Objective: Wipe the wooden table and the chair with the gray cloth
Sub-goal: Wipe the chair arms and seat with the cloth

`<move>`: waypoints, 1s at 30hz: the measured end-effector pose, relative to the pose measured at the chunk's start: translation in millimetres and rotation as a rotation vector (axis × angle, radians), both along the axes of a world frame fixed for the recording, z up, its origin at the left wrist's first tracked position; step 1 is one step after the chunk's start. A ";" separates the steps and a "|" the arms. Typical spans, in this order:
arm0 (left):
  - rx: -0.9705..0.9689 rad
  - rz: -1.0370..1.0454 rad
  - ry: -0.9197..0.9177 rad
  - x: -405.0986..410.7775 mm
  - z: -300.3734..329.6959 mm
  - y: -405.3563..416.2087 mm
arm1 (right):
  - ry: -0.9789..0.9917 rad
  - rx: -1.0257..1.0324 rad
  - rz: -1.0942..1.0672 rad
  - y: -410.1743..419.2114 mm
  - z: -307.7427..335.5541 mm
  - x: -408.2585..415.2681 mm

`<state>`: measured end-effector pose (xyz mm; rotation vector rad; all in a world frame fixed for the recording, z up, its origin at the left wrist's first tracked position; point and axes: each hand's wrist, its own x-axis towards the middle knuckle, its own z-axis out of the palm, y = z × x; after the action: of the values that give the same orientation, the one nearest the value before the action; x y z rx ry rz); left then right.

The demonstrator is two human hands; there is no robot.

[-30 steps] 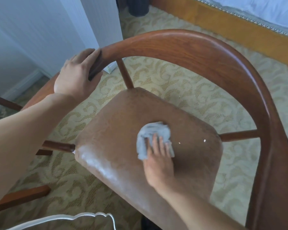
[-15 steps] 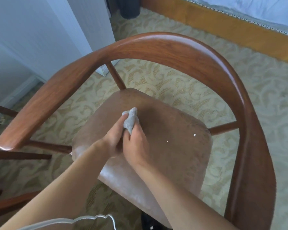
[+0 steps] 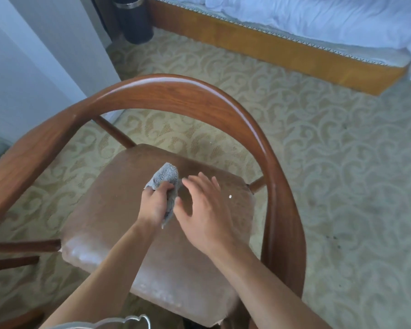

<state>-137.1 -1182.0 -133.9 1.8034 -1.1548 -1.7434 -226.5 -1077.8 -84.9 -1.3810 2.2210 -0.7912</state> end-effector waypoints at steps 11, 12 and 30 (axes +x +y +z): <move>-0.750 -0.551 -0.472 -45.3 -19.4 41.1 | 0.281 0.179 -0.262 68.0 27.4 -99.1; -0.780 -0.590 -0.515 -49.5 -25.1 45.1 | 0.295 0.178 -0.260 70.1 25.1 -98.4; -1.074 -1.098 -0.555 -91.1 -134.0 110.3 | 0.425 0.106 -0.291 69.3 15.8 -98.5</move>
<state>-228.3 -1071.7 -267.9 0.9266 -2.8941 -0.4967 -325.0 -1008.5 -69.1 -1.2835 2.7941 -0.4904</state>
